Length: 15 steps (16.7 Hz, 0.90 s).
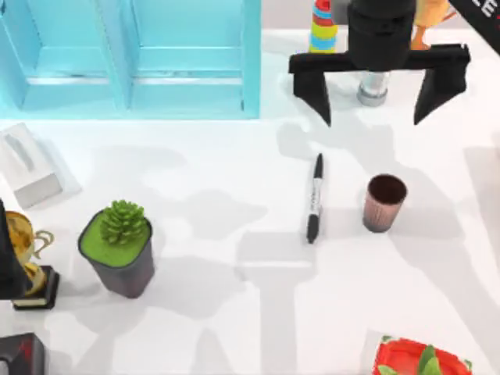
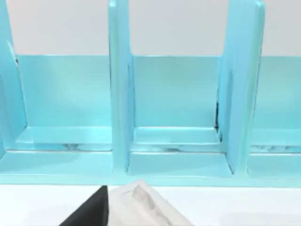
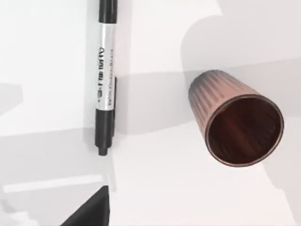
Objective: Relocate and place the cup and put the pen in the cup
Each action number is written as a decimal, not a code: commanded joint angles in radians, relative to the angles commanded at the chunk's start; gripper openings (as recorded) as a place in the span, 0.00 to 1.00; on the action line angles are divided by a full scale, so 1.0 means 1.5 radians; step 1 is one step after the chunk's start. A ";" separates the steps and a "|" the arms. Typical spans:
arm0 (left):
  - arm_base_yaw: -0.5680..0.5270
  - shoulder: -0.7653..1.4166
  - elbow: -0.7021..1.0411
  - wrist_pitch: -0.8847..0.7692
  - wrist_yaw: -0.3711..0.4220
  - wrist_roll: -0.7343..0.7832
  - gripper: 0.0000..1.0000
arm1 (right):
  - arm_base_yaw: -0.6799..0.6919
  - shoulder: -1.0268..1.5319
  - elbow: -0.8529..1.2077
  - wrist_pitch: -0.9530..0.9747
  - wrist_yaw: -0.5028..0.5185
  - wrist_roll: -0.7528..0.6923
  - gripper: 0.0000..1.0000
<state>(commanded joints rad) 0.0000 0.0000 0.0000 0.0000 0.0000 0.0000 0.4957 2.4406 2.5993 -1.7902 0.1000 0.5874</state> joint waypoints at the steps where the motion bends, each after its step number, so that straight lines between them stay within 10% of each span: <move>1: 0.000 0.000 0.000 0.000 0.000 0.000 1.00 | 0.013 0.046 0.036 -0.006 0.004 0.024 1.00; 15: 0.000 0.000 0.000 0.000 0.000 0.000 1.00 | 0.075 0.288 0.285 -0.010 0.022 0.140 1.00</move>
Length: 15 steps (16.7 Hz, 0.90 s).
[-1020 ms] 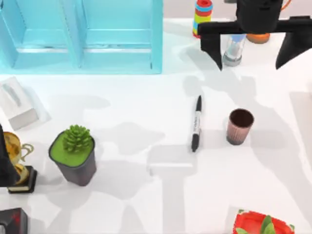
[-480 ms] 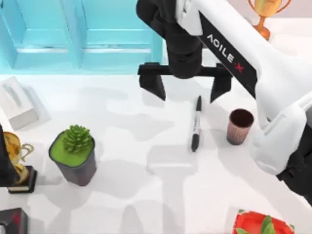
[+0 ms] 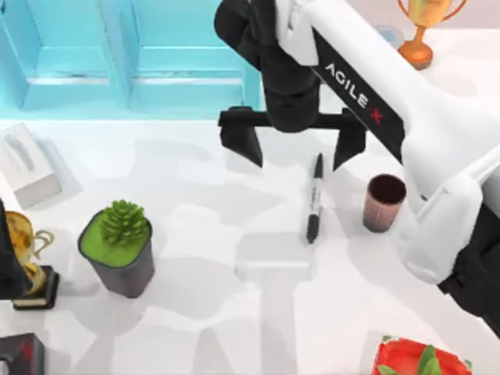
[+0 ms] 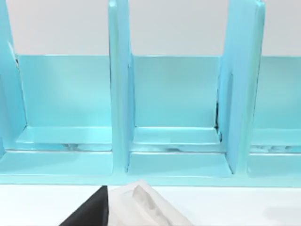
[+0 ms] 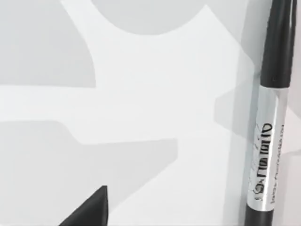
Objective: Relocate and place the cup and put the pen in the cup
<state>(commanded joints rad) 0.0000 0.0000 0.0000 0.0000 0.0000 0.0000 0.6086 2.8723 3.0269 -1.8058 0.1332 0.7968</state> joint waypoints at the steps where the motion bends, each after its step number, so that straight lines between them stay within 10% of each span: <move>1: 0.000 0.000 0.000 0.000 0.000 0.000 1.00 | 0.000 0.001 -0.014 0.001 0.001 0.000 1.00; 15: 0.000 0.000 0.000 0.000 0.000 0.000 1.00 | -0.001 -0.098 -0.334 0.195 0.003 -0.001 1.00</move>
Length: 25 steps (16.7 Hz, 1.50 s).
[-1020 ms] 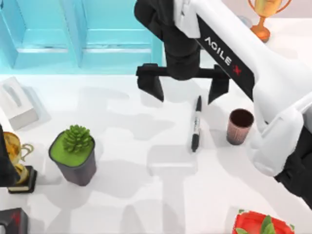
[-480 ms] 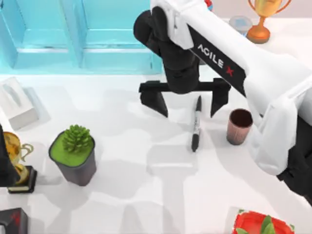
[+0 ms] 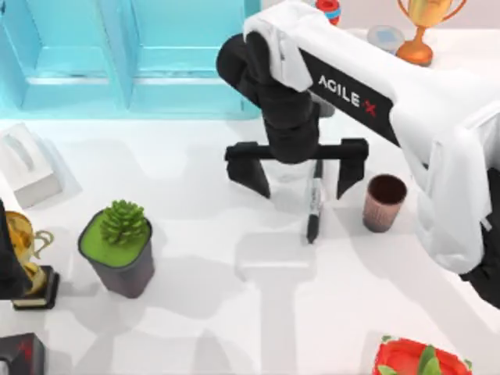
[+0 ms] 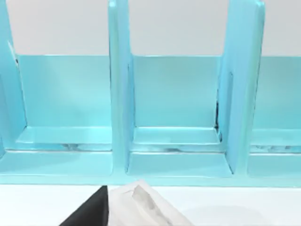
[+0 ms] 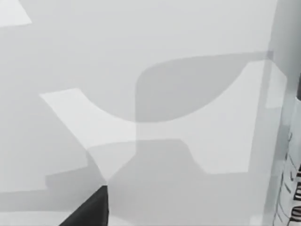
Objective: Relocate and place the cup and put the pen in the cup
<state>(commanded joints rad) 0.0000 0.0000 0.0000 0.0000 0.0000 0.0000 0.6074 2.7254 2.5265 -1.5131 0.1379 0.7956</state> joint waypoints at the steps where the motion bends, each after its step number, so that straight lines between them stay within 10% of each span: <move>1: 0.000 0.000 0.000 0.000 0.000 0.000 1.00 | -0.001 -0.009 -0.026 0.018 0.000 -0.001 1.00; 20: 0.000 0.000 0.000 0.000 0.000 0.000 1.00 | -0.014 -0.084 -0.256 0.174 0.001 -0.015 1.00; 25: 0.000 0.000 0.000 0.000 0.000 0.000 1.00 | -0.014 -0.084 -0.256 0.174 0.001 -0.015 0.62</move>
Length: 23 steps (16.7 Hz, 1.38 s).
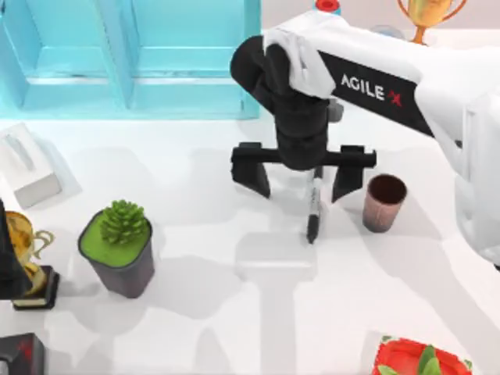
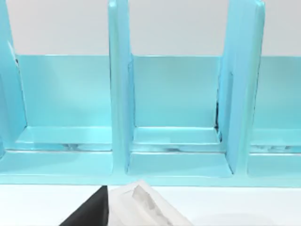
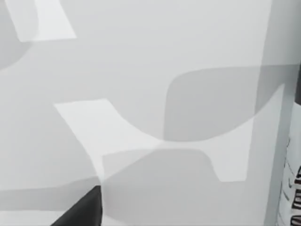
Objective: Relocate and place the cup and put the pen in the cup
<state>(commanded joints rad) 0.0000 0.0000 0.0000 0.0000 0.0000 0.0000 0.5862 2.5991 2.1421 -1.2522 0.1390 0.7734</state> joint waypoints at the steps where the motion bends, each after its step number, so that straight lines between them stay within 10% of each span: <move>1: 0.000 0.000 0.000 0.000 0.000 0.000 1.00 | 0.000 0.000 0.000 0.000 0.000 0.000 0.55; 8: 0.000 0.000 0.000 0.000 0.000 0.000 1.00 | 0.000 0.000 0.000 0.000 0.000 0.000 0.02; 23: 0.000 0.000 0.000 0.000 0.000 0.000 1.00 | 0.023 -0.085 -0.016 -0.004 -0.025 0.033 0.00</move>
<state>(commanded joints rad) 0.0000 0.0000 0.0000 0.0000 0.0000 0.0000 0.6206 2.4716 2.1185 -1.2589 0.1022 0.8223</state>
